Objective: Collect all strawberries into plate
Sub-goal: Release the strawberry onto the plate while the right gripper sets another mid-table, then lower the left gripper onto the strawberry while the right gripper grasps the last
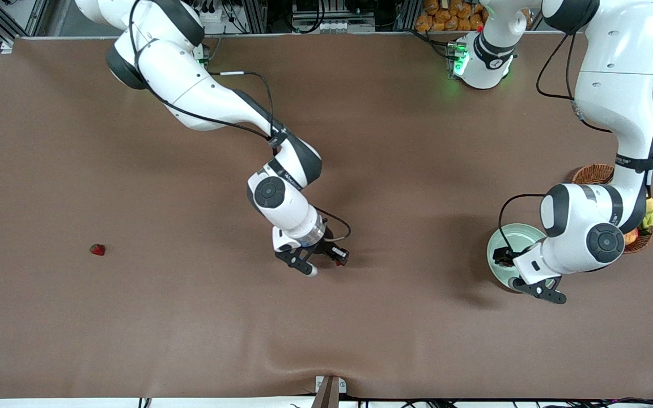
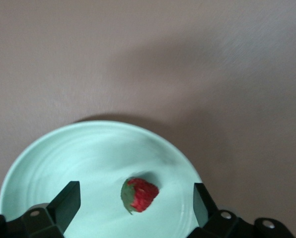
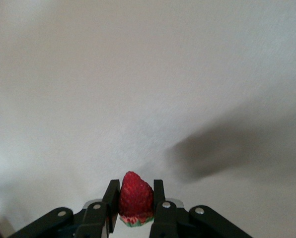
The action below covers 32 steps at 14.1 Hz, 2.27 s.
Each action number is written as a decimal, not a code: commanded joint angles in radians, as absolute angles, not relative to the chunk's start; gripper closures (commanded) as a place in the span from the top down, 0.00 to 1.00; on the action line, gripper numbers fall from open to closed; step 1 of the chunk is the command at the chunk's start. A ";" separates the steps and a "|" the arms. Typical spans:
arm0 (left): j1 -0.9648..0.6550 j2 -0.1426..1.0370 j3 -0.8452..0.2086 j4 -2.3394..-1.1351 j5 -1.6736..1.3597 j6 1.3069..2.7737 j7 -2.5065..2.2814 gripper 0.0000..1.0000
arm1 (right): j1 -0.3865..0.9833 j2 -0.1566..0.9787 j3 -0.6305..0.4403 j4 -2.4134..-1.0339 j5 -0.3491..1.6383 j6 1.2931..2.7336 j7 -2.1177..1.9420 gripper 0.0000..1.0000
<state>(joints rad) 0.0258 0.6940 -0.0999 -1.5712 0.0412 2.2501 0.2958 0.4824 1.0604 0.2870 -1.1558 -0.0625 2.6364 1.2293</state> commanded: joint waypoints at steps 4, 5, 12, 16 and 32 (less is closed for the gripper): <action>0.009 0.627 -0.198 -1.574 0.041 2.220 0.155 1.00 | 0.497 1.098 0.253 -1.106 -0.075 2.640 1.269 1.00; -0.001 0.627 -0.207 -1.571 0.041 2.220 0.112 1.00 | 0.486 1.082 0.253 -1.108 -0.075 2.635 1.267 1.00; -0.198 0.682 -0.206 -1.525 0.049 2.246 -0.178 1.00 | 0.345 0.858 0.249 -1.147 -0.087 2.141 0.991 1.00; -0.254 0.712 -0.204 -1.503 0.051 2.324 -0.303 1.00 | 0.237 0.752 0.242 -1.210 -0.094 1.931 0.745 1.00; -0.431 0.841 -0.153 -1.370 0.057 2.491 -0.489 1.00 | -0.342 0.615 0.242 -1.629 -0.225 2.100 -0.294 1.00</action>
